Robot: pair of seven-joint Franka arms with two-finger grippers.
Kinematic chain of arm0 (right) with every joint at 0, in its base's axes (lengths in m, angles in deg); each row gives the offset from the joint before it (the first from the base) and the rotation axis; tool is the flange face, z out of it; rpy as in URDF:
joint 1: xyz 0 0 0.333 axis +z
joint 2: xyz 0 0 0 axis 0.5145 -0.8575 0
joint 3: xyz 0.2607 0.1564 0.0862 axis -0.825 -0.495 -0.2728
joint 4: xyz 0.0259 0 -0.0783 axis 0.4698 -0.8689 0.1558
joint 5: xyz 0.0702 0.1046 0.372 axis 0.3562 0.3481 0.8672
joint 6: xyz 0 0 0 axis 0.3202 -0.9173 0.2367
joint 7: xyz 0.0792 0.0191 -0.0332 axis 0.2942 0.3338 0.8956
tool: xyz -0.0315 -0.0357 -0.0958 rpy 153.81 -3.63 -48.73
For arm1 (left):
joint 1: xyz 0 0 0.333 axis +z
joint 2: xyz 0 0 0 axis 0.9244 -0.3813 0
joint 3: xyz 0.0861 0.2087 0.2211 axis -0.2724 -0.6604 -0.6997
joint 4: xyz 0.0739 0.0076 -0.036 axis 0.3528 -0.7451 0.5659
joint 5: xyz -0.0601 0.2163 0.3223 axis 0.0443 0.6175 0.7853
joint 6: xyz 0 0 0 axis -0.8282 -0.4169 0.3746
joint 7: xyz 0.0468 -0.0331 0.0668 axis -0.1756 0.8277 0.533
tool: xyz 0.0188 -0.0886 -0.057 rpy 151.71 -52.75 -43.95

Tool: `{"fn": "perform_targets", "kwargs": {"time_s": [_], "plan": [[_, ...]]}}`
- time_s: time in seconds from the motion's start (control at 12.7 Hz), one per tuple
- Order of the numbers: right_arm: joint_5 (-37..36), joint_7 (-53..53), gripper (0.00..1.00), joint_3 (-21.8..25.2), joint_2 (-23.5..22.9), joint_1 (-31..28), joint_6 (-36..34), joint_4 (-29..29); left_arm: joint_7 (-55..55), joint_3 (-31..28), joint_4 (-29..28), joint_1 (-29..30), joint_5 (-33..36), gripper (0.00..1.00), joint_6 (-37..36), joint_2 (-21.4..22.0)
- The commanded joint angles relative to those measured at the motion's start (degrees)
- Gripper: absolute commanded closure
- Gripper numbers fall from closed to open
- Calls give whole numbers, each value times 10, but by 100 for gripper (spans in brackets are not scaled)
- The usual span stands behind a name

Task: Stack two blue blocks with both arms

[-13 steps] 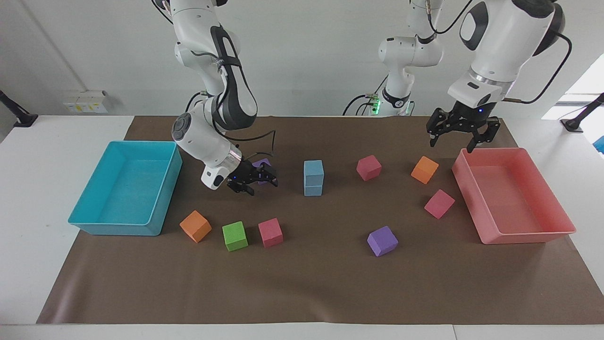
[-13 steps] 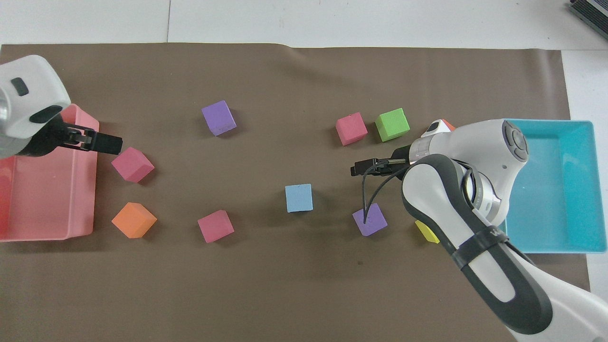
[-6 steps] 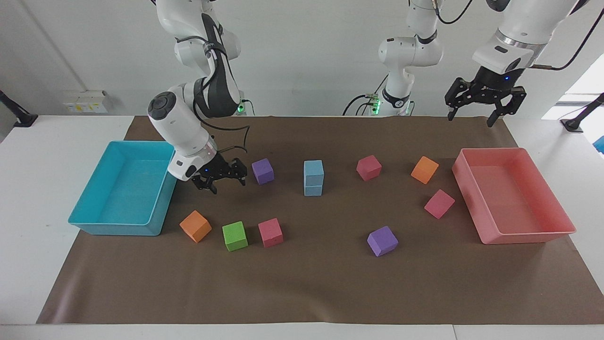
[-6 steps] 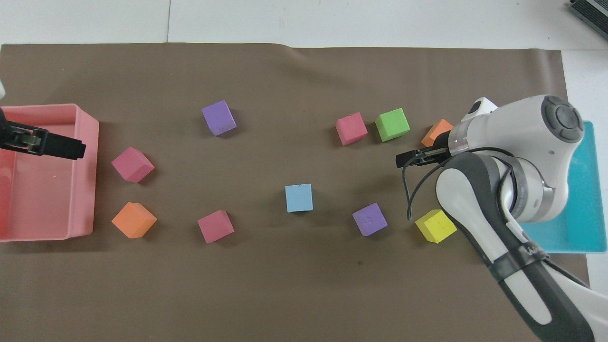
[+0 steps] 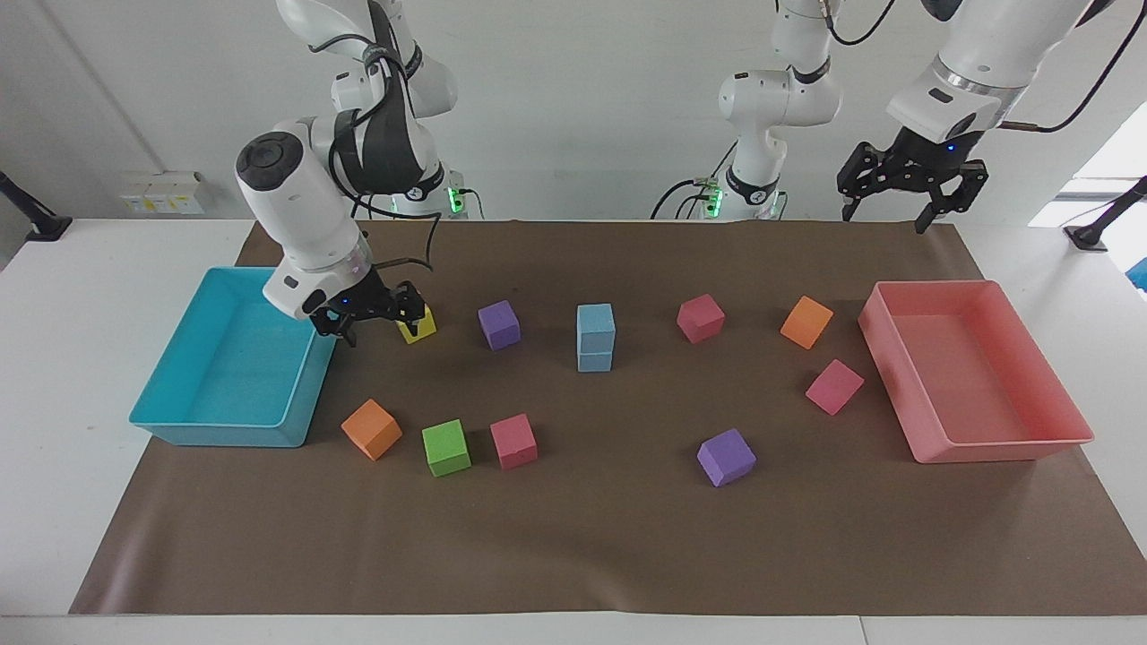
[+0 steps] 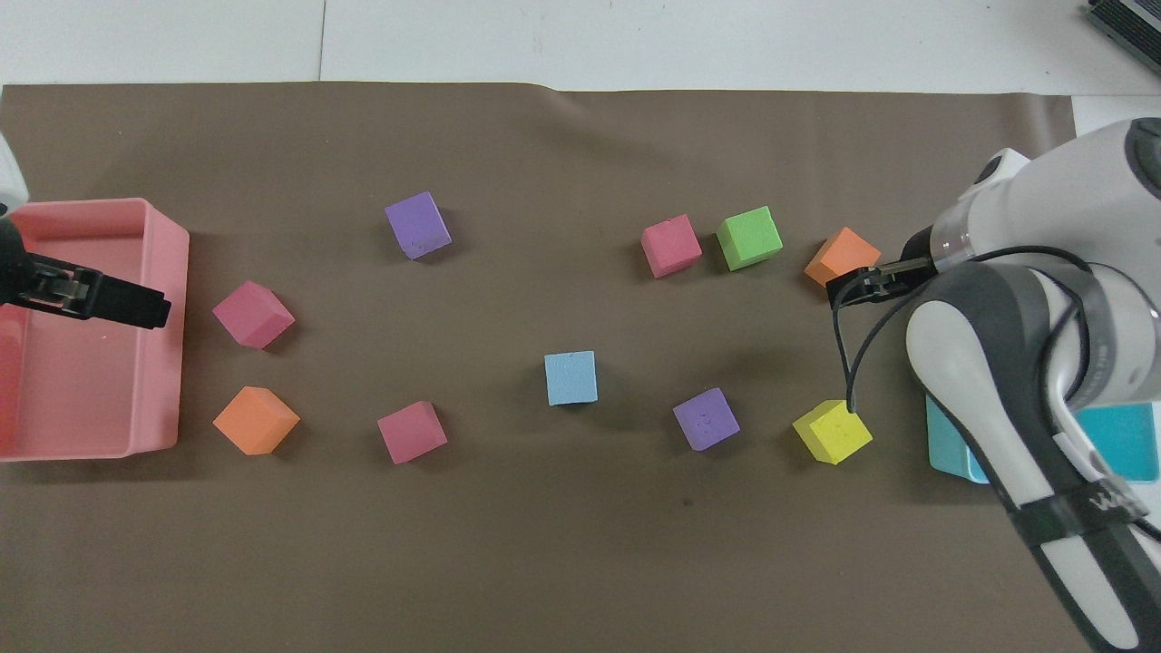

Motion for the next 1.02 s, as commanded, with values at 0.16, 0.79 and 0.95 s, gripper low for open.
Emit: {"fn": "perform_targets", "kwargs": {"time_s": [0.16, 0.79, 0.95], "plan": [[-15, -12, 0, -7, 51, -64, -38, 5, -3, 4, -9, 11, 7, 0, -9, 11], [-43, -15, 0, 2, 101, -75, -185, 92, -1, 3, -8, 11, 9, 0, -11, 12], [-56, -15, 0, 2, 106, -75, -224, 121, 6, 4, -9, 11, 15, 0, -11, 15]]}}
